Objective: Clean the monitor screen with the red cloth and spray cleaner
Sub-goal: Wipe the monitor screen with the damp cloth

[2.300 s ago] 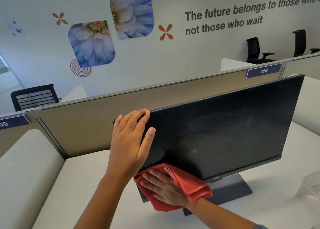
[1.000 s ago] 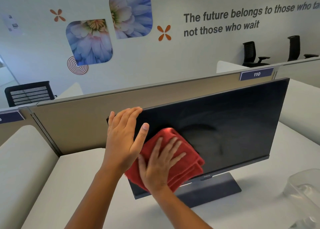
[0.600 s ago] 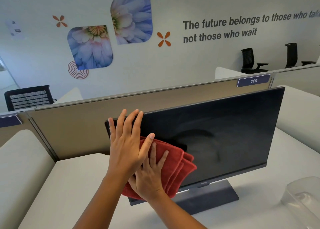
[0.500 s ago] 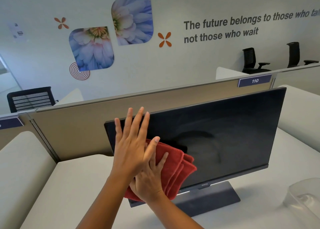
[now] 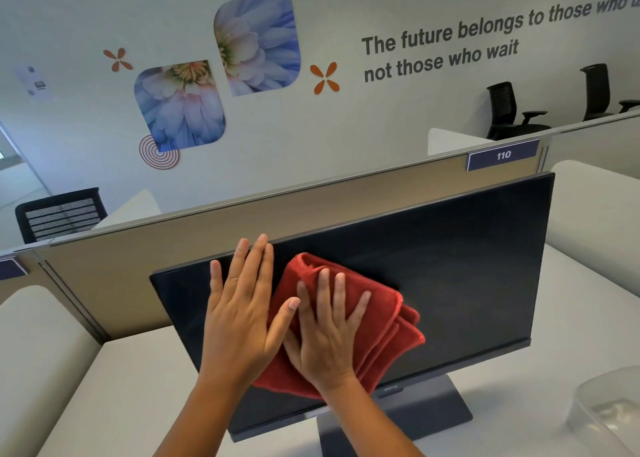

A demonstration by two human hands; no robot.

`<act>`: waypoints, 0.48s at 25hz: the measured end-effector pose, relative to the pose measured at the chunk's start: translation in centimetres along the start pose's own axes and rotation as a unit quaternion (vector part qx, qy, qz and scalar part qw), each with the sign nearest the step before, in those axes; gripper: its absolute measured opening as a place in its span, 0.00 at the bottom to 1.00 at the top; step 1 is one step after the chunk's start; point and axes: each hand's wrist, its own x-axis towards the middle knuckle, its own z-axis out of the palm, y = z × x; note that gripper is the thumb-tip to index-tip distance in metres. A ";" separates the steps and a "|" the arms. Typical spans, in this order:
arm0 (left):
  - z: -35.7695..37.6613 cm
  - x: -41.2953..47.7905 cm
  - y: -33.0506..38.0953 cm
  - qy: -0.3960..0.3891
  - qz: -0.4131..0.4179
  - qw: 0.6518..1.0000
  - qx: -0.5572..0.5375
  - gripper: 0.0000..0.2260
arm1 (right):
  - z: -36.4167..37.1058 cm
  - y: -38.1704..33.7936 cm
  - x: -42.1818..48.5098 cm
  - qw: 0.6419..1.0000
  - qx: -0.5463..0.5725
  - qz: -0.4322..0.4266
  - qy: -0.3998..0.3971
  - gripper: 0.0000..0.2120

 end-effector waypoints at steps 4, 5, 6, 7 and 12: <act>0.3 0.1 0.2 0.015 -0.016 1.000 -0.004 0.31 | -1.7 6.7 3.3 0.997 0.001 0.070 0.030 0.34; 0.4 0.2 0.2 0.019 -0.018 1.000 -0.004 0.30 | -2.1 8.9 4.0 0.994 -0.006 0.098 0.037 0.34; 0.4 0.2 0.2 0.022 -0.019 1.000 -0.004 0.30 | -2.5 11.0 4.7 0.990 -0.013 0.132 0.044 0.34; 0.4 0.3 0.1 0.025 -0.020 0.999 -0.005 0.29 | -2.9 12.9 5.2 0.984 -0.016 0.172 0.051 0.34; 0.2 0.8 0.7 0.059 -0.037 0.997 -0.019 0.28 | -4.5 21.4 6.1 0.917 0.005 0.390 0.079 0.35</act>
